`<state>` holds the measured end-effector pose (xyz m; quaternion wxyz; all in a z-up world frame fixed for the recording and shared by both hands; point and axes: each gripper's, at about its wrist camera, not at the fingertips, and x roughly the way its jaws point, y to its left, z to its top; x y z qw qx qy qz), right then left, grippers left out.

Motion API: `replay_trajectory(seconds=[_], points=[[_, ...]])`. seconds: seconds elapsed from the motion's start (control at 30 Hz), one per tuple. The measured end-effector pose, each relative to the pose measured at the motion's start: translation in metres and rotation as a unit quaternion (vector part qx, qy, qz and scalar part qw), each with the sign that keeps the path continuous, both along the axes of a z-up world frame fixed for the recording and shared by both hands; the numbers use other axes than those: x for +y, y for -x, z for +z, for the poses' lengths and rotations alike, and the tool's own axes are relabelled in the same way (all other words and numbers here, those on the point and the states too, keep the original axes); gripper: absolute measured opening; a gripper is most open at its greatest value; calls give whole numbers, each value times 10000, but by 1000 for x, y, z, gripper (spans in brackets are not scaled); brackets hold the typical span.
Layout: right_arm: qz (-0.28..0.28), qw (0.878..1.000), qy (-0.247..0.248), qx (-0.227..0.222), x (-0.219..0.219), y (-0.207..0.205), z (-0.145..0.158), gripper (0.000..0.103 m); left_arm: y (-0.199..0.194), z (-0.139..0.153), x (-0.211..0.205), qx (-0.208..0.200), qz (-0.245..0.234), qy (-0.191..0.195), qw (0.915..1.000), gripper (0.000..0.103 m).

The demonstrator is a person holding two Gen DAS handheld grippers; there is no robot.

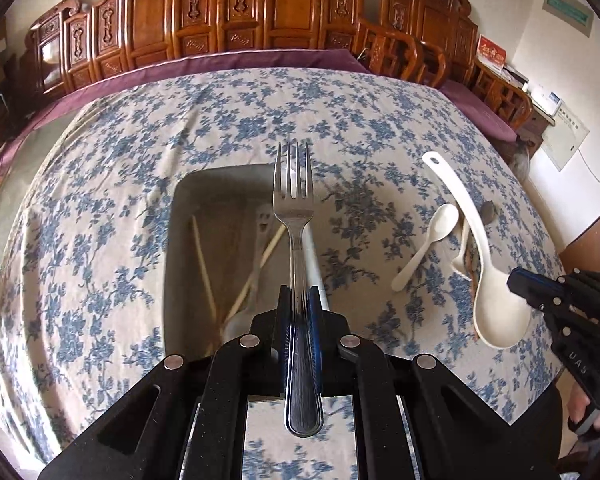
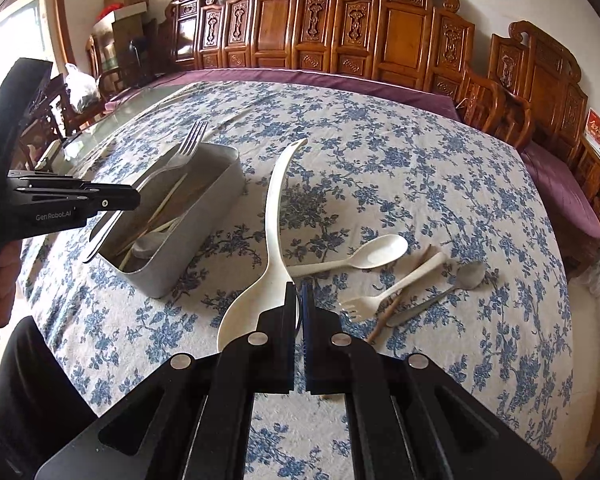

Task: Organize utensils
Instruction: 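Carry the metal fork into the tray and open the left gripper, then carry the white plastic spoon into the tray and open the right gripper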

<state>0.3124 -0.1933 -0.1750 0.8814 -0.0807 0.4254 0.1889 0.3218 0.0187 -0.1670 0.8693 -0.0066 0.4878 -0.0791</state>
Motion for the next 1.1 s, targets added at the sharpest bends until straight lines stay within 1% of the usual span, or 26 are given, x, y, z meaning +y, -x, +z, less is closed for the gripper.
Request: replay_trajectory(seconds=[0.2, 0.33, 0.6, 1.1], points=[[101, 9999, -78, 8, 19, -7, 1, 4, -11, -17, 26, 207, 103, -86, 9997, 7], [227, 9997, -71, 22, 32, -8, 1, 4, -20, -30, 36, 351, 161, -108, 9992, 7], [366, 9993, -88, 3, 45, -10, 6, 4, -33, -50, 40, 521, 179, -126, 9984, 8], [495, 9987, -99, 46, 59, -12, 5, 4, -42, -67, 41, 716, 205, -157, 9971, 8]])
